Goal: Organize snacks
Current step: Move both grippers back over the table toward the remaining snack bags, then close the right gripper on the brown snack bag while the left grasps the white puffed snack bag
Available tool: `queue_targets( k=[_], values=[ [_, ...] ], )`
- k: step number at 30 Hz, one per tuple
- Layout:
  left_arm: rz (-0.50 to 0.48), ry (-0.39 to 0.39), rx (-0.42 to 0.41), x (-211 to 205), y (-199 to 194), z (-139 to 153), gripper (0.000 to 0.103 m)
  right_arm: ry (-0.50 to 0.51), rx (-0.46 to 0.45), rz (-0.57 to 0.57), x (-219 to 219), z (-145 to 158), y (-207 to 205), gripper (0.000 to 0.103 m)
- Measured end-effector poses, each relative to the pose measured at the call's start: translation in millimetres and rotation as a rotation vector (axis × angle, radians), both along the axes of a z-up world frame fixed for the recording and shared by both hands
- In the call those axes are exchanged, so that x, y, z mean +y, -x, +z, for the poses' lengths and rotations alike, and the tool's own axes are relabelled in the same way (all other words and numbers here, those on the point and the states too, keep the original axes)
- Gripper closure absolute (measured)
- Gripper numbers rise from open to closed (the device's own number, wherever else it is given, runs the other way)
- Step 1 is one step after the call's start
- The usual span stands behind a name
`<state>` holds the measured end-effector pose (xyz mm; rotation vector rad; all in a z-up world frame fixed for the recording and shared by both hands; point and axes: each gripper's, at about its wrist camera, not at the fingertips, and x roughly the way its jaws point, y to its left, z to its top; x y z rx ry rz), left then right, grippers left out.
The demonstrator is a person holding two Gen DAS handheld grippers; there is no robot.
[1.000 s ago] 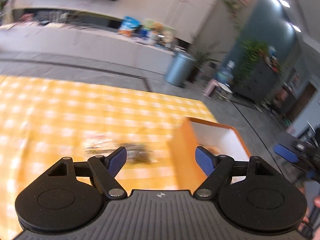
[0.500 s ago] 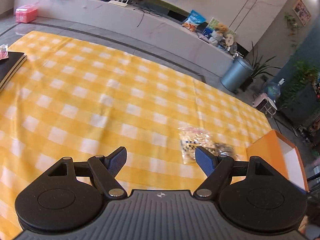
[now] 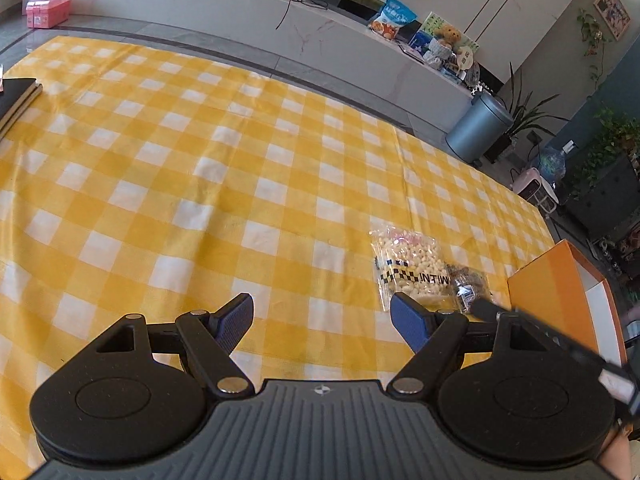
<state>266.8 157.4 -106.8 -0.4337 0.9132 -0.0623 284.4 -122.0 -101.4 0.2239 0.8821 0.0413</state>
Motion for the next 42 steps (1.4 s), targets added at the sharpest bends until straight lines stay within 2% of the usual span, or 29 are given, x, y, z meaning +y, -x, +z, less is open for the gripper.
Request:
queue_targets(
  k=[2, 5, 7, 13, 22, 25, 28, 31, 36, 42],
  values=[
    [0.001, -0.013, 0.005, -1, 0, -1, 0.011, 0.027, 0.011, -0.059, -1, -5, -13, 0.006],
    [0.000, -0.026, 0.006, -2, -1, -1, 0.011, 0.098, 0.002, -0.014, -1, -9, -32, 0.006],
    [0.000, -0.023, 0.008, -2, -1, -2, 0.011, 0.150, -0.004, -0.045, -2, -13, -43, 0.005],
    [-0.004, -0.035, 0.034, -3, -4, -6, 0.011, 0.116, 0.088, -0.042, -11, -40, -65, 0.005],
    [-0.040, -0.081, 0.056, -20, -4, -13, 0.011, 0.100, 0.023, 0.021, -8, -44, -61, 0.003],
    [-0.072, -0.081, 0.041, -31, -3, -13, 0.011, 0.139, -0.012, 0.099, -4, -47, -59, 0.003],
    [-0.098, -0.062, 0.034, -41, -2, -13, 0.011, 0.167, -0.003, 0.131, -1, -48, -60, 0.004],
    [-0.109, -0.077, 0.032, -53, -3, -13, 0.011, 0.184, -0.007, 0.136, -2, -48, -58, 0.012],
    [-0.126, -0.093, 0.059, -71, -9, -23, 0.011, 0.193, -0.024, 0.145, -14, -44, -48, 0.034],
    [-0.132, -0.127, 0.060, -85, -16, -22, 0.011, 0.183, -0.070, 0.177, -24, -45, -33, 0.038]
  ],
)
